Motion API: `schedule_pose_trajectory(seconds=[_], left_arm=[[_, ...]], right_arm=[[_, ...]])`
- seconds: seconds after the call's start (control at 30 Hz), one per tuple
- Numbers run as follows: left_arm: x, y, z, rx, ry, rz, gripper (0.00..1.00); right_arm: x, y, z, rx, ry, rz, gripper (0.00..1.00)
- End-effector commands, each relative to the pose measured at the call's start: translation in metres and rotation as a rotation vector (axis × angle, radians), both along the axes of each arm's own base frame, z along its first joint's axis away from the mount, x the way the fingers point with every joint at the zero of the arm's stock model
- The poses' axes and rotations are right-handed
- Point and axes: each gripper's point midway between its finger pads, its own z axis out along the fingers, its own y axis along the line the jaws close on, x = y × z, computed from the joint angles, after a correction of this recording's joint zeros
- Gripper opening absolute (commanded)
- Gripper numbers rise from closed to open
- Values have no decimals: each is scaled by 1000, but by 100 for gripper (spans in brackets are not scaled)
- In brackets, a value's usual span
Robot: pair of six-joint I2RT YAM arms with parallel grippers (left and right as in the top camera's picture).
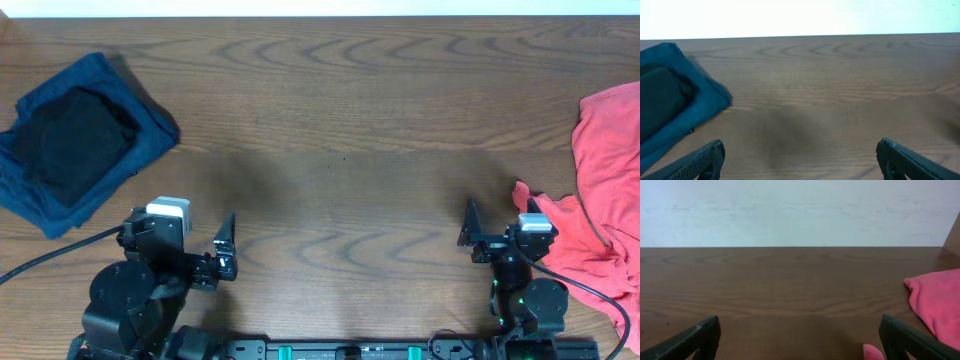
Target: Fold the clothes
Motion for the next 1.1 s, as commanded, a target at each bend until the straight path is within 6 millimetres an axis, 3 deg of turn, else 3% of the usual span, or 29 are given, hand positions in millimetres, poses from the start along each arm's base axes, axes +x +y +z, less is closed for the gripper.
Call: schedule_pose_trajectory(seconds=[0.0,0.73,0.93,1.07], left_arm=[[0,1,-2,-2,3,9,98],[-1,2,-4,0,10,12,98],[-11,26,-29,35,61,111,98],[-17,38,-72,38,84,172,98]], right_arm=[[0,1,0,-18,-3,9,99],[0,1,0,-18,-3,9,99],[0,1,0,-18,-3,9,99],[0,1,0,-18,-3,9,99]])
